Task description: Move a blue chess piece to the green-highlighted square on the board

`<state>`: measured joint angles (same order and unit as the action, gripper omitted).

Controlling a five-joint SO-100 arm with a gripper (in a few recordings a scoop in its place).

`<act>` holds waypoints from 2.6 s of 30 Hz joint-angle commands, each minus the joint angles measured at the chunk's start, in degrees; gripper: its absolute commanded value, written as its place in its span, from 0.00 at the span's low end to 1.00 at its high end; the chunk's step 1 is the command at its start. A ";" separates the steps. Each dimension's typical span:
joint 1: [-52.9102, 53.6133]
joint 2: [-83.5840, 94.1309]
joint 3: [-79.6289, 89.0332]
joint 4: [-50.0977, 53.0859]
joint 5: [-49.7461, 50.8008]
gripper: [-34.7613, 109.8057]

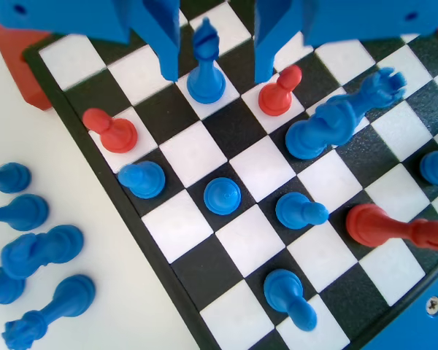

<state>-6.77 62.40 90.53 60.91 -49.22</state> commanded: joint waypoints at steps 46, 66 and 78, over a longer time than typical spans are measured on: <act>12.66 -2.99 -25.31 4.48 -1.58 0.25; 11.07 -8.88 -26.28 3.96 -1.93 0.25; 11.07 -9.05 -26.54 3.78 -2.37 0.30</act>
<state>4.13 51.06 66.80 64.25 -50.80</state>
